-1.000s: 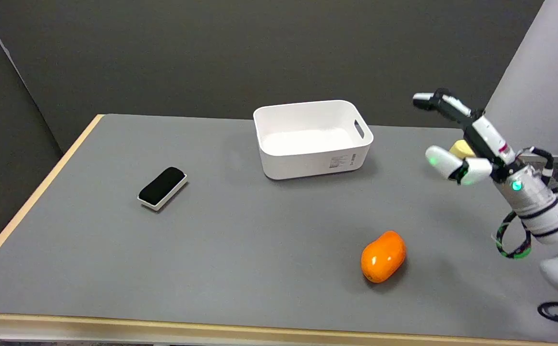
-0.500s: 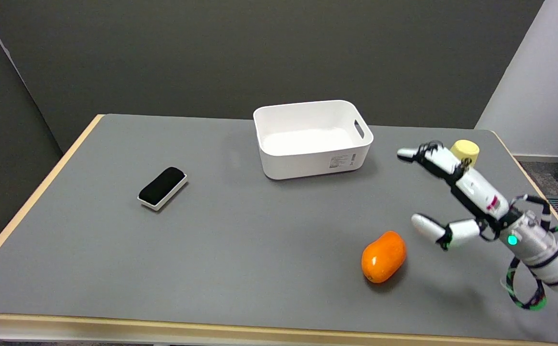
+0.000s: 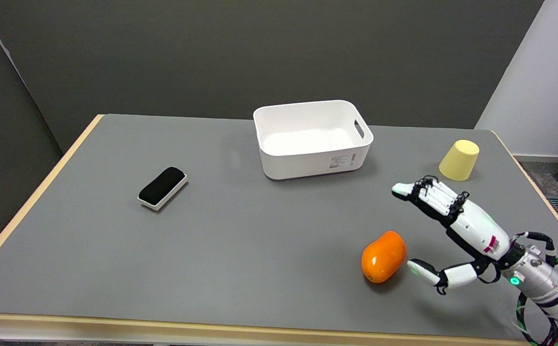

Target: Pick up mango.

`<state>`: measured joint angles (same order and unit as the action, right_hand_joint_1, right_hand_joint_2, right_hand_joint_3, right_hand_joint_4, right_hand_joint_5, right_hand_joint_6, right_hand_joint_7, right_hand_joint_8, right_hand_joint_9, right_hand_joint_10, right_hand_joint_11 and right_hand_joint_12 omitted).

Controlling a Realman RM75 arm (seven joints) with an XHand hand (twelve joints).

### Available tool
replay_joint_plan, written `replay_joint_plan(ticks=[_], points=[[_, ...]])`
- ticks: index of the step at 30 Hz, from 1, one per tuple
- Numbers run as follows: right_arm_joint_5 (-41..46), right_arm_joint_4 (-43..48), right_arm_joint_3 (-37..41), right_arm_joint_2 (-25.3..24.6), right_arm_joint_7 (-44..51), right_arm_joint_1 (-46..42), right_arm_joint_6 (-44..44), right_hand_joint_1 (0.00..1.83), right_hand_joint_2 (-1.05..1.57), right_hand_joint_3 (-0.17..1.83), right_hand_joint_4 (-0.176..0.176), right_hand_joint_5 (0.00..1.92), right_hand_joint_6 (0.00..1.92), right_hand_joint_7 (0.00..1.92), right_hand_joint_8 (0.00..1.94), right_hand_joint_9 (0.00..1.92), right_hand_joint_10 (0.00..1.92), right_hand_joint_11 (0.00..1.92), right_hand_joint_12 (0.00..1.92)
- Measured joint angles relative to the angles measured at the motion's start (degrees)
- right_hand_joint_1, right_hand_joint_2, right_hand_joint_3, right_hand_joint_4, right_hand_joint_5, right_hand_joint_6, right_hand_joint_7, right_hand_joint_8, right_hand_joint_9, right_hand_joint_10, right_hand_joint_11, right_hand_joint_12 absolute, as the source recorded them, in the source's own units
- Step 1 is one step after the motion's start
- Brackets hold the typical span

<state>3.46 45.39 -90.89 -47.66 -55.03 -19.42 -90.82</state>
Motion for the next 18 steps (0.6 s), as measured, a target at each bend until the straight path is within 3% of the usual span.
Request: replay_joint_plan(ticks=[10,18], points=[[-2.4,2.0,0.0,-0.4,2.7,-1.5,0.4,0.60,0.56,0.96,0.014,0.07,0.34,0.18,0.37,0.13,0.69,0.00,1.07],[-5.9,3.1,-0.1,-0.2,2.6,-1.6,3.1,0.68,0.57,0.92,-0.047,0.15,0.37,0.26,0.35,0.16,0.68,0.00,1.16]])
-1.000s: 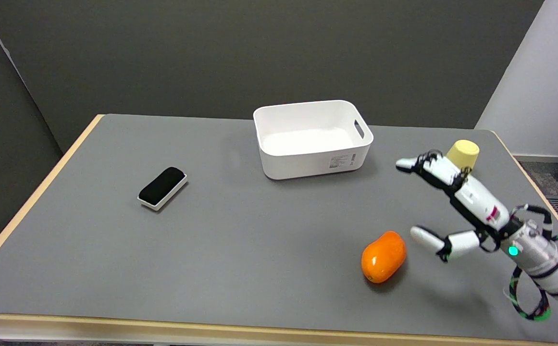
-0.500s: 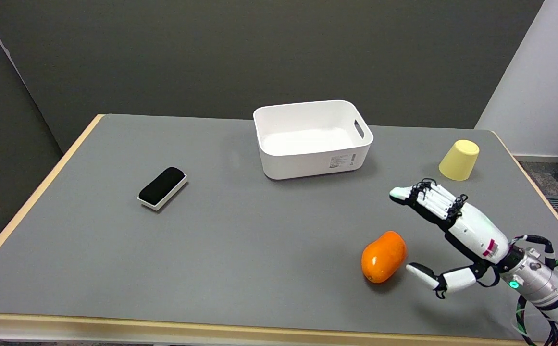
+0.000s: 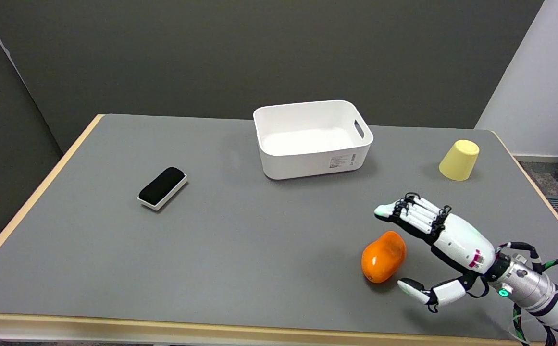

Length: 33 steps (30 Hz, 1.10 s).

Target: Pick up mango.

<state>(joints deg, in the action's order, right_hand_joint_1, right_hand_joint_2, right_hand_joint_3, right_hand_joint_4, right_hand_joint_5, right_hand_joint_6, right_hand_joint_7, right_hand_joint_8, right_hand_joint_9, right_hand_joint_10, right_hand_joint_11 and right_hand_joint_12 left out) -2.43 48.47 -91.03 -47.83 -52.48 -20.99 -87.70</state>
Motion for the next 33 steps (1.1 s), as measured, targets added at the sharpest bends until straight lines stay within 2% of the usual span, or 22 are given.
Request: replay_joint_plan(ticks=[12,18,27,29,31,33], points=[[-4.2,3.5,0.0,2.0,-1.5,-0.6,4.4,0.69,0.56,0.93,-0.057,0.17,0.40,0.28,0.37,0.19,0.70,0.02,1.19],[-5.4,4.6,0.1,2.7,-1.8,-0.3,5.9,0.70,0.57,0.94,-0.042,0.20,0.43,0.31,0.39,0.21,0.72,0.04,1.20],[-7.0,2.3,-1.4,3.1,-2.1,3.0,8.4,0.67,0.58,0.97,-0.034,0.19,0.45,0.29,0.41,0.21,0.71,0.06,1.13],[-7.3,1.5,-2.1,3.2,-2.2,3.9,8.8,0.72,0.58,0.94,-0.034,0.20,0.43,0.30,0.39,0.22,0.71,0.04,1.19],[-7.5,0.8,-2.8,3.2,-2.2,4.9,9.1,0.66,0.58,0.98,-0.033,0.19,0.46,0.29,0.42,0.22,0.71,0.07,1.12],[-7.7,0.1,-3.4,3.2,-2.3,5.7,9.3,0.72,0.58,0.95,-0.033,0.20,0.44,0.30,0.39,0.22,0.71,0.05,1.18]])
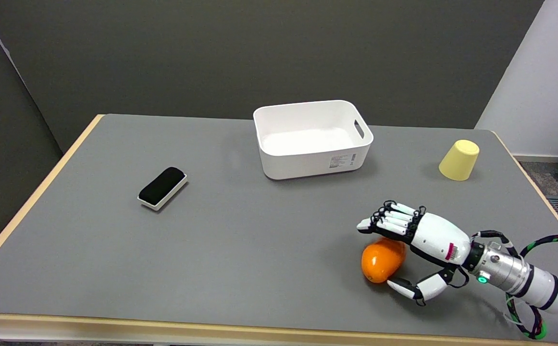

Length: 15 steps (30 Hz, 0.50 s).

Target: Pick up mango.

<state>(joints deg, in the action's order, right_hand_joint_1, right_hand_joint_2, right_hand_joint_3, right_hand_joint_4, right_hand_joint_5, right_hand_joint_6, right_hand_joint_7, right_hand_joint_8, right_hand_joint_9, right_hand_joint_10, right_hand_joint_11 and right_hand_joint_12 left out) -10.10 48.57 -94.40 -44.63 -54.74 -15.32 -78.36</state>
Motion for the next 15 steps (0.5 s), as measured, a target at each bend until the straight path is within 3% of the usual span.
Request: replay_joint_plan(ticks=[5,9,11,15], points=[[-0.3,-1.4,-1.3,0.0,-0.1,1.7,0.5,0.77,0.61,0.94,-0.032,0.27,0.54,0.39,0.45,0.28,0.77,0.07,1.21],[-0.4,-2.2,-1.9,-0.1,0.0,2.7,0.7,0.83,0.75,0.85,-0.006,0.49,1.07,0.63,0.80,0.45,0.97,0.21,1.32],[-0.4,-2.5,-2.2,-0.2,0.0,3.1,0.7,0.90,1.14,0.35,0.051,0.64,1.53,0.69,0.95,0.52,1.07,0.29,1.43],[-0.2,-3.0,-2.5,-0.3,0.1,3.7,0.8,0.90,1.12,0.38,0.069,0.66,1.54,0.73,1.01,0.56,1.12,0.34,1.48]])
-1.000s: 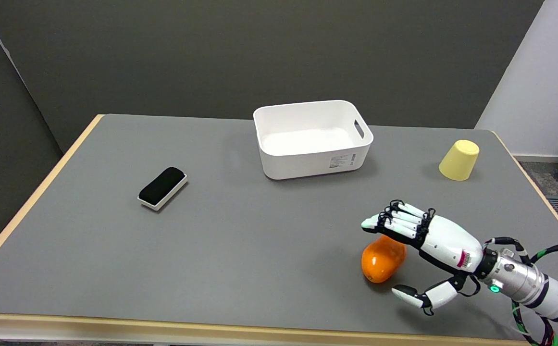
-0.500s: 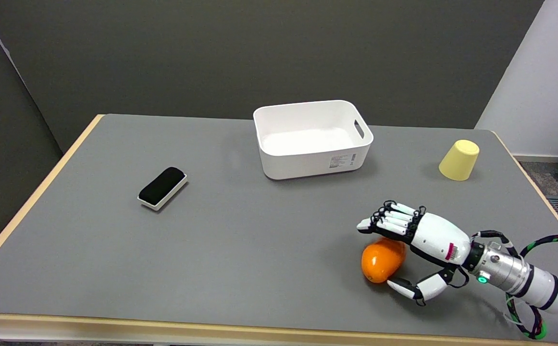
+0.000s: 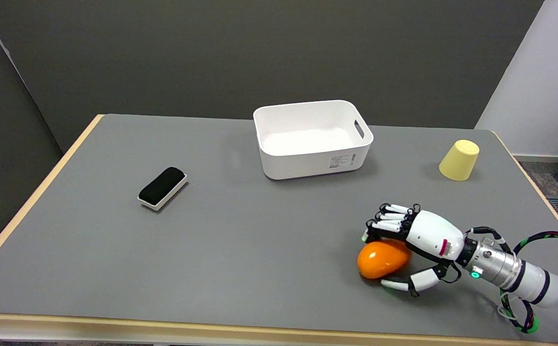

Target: Pick up mango.

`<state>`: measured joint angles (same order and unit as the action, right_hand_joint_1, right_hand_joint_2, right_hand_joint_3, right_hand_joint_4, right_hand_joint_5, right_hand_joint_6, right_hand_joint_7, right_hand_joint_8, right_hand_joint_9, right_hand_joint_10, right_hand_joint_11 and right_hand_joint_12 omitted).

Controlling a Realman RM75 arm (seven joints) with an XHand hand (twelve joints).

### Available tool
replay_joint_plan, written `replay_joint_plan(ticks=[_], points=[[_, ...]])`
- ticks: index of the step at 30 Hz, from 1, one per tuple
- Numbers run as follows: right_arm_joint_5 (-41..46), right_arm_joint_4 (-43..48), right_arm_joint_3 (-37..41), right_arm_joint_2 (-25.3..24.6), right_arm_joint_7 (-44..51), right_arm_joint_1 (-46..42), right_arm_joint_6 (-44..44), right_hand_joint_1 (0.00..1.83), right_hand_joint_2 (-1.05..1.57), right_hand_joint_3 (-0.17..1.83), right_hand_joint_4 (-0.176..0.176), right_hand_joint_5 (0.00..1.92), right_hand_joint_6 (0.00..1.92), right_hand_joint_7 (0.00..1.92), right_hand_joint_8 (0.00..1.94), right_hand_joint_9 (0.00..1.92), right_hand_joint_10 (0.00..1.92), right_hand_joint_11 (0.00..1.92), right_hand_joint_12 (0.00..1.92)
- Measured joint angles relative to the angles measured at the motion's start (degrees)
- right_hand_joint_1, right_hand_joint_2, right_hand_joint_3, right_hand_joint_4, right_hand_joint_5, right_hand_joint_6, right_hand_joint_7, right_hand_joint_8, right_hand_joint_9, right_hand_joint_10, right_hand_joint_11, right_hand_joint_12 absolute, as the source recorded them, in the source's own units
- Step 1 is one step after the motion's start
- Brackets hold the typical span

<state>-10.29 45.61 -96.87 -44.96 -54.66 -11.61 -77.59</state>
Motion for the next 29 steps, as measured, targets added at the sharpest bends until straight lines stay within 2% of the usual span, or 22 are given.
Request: replay_joint_plan(ticks=[4,5,6,7,21,24,26,29], points=[[0.7,-0.4,-0.3,-0.1,0.0,0.5,0.2,0.92,1.10,0.41,0.054,0.67,1.54,0.74,1.03,0.58,1.14,0.36,1.51],[0.9,-0.4,-0.4,-0.1,0.0,0.7,0.3,0.95,1.11,0.39,0.030,0.66,1.56,0.75,1.05,0.58,1.14,0.36,1.51],[1.2,-0.5,-0.4,-0.1,0.0,0.8,0.4,1.08,1.14,0.29,-0.049,0.64,1.62,0.79,1.13,0.59,1.14,0.37,1.53],[1.5,-0.5,-0.4,-0.2,0.0,0.9,0.4,1.16,1.16,0.22,-0.105,0.63,1.67,0.81,1.19,0.59,1.14,0.38,1.54],[8.9,4.0,2.6,-0.4,1.5,3.7,3.4,1.17,1.13,0.25,-0.098,0.63,1.65,0.84,1.18,0.63,1.17,0.43,1.58],[10.2,5.4,3.8,-0.9,2.3,5.5,5.1,1.17,1.12,0.28,-0.094,0.63,1.64,0.84,1.19,0.62,1.20,0.44,1.60],[11.1,5.9,4.4,-1.3,2.9,7.4,6.4,1.17,1.15,0.21,-0.094,0.62,1.64,0.84,1.18,0.65,1.16,0.47,1.56],[12.3,5.9,4.7,-2.1,3.6,11.1,8.3,1.17,1.13,0.25,-0.088,0.63,1.63,0.85,1.18,0.63,1.19,0.47,1.62]])
